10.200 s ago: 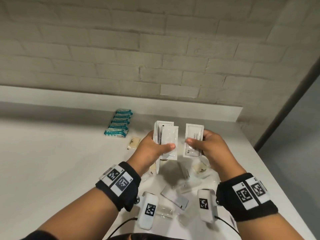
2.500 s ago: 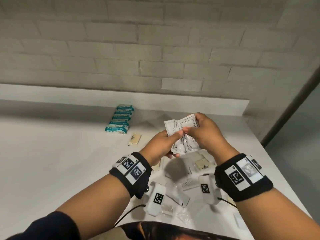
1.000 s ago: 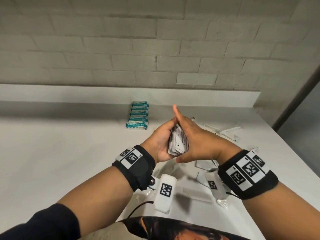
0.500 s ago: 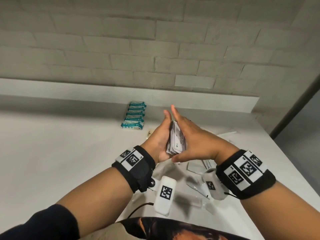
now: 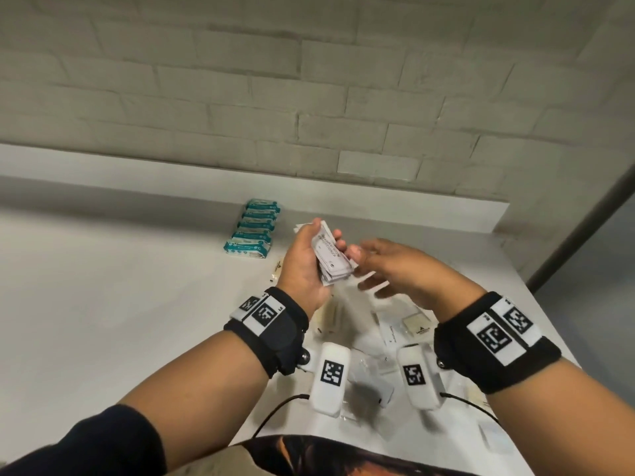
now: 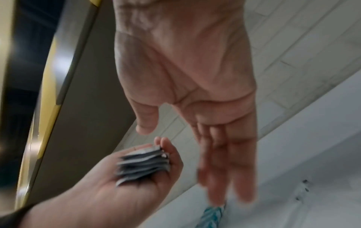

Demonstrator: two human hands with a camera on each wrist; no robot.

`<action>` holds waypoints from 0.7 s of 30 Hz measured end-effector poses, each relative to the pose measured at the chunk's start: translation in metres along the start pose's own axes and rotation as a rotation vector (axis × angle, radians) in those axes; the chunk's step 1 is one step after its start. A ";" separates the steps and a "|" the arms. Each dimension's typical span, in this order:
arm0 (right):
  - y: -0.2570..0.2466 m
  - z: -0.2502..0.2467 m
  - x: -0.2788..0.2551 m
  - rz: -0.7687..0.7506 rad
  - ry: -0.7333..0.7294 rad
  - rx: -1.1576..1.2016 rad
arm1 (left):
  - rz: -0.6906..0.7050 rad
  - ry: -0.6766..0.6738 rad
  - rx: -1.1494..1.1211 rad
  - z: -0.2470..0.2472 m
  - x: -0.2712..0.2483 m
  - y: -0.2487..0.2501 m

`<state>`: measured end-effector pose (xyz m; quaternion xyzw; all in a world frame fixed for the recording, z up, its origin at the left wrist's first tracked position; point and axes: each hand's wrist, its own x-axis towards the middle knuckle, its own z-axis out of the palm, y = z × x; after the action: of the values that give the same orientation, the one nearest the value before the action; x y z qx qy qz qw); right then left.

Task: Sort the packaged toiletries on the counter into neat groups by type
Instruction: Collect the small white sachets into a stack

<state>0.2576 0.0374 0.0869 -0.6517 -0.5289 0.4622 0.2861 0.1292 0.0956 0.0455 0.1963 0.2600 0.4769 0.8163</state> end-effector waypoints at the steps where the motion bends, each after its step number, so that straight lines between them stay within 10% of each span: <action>1: -0.001 0.001 0.005 0.034 -0.057 0.055 | 0.028 0.024 -0.020 0.002 0.005 0.000; 13: 0.020 0.034 0.088 0.214 -0.037 0.411 | 0.000 0.165 0.093 -0.038 0.052 -0.003; 21: 0.025 -0.005 0.179 0.250 -0.010 0.248 | 0.025 0.187 0.871 -0.067 0.137 0.056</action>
<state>0.2753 0.2023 0.0139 -0.6700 -0.3838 0.5591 0.3020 0.1067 0.2474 -0.0080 0.4813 0.5068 0.3485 0.6245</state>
